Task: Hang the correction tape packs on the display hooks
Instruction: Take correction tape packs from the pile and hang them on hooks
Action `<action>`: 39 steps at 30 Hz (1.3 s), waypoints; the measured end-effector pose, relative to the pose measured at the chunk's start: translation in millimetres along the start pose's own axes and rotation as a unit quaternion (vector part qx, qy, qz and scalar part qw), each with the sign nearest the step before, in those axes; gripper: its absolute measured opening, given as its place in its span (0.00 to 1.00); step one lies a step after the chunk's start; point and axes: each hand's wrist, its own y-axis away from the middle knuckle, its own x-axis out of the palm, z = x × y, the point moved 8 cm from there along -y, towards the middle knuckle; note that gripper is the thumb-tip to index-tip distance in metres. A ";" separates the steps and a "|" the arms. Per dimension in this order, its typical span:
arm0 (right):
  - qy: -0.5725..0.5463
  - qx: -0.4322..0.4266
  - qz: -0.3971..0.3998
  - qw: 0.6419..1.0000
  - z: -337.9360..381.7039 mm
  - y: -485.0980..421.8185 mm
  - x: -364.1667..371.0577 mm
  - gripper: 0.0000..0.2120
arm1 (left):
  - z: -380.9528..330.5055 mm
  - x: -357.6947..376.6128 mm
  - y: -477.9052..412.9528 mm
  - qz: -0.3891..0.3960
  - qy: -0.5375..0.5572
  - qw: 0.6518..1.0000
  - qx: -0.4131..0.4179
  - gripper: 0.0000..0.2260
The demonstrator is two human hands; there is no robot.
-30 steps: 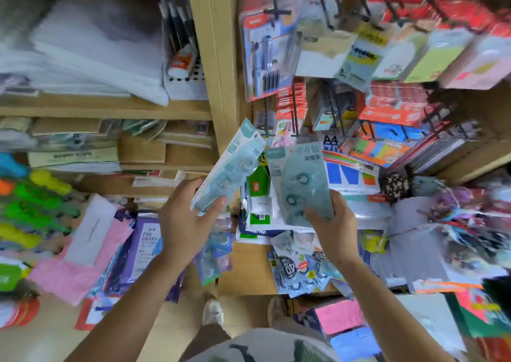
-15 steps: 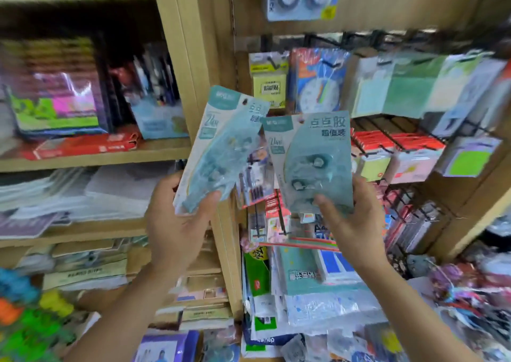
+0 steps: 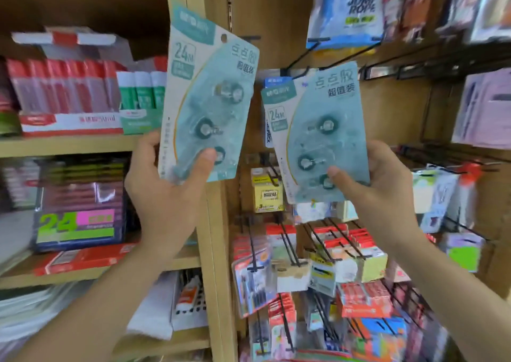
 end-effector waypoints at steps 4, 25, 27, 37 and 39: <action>0.002 -0.029 -0.019 0.999 23.4 -44.6 -3.5 0.16 | -14.6 15.2 -45.8 -0.015 0.013 1.000 0.022 0.16; -0.009 -0.081 -0.069 0.994 128.0 -228.4 19.3 0.19 | -48.2 71.4 -208.1 -0.082 -0.101 0.989 0.072 0.19; -0.020 -0.089 -0.066 0.994 136.5 -241.6 29.2 0.17 | -50.6 77.1 -217.5 -0.092 -0.116 0.986 0.081 0.19; -0.005 -0.154 -0.065 0.986 156.1 -291.2 51.7 0.17 | -25.8 83.3 -219.9 -0.165 -0.050 0.983 0.055 0.23; 0.006 -0.175 -0.065 0.982 157.9 -299.0 52.0 0.18 | -23.6 82.1 -221.8 -0.165 -0.035 0.984 0.053 0.24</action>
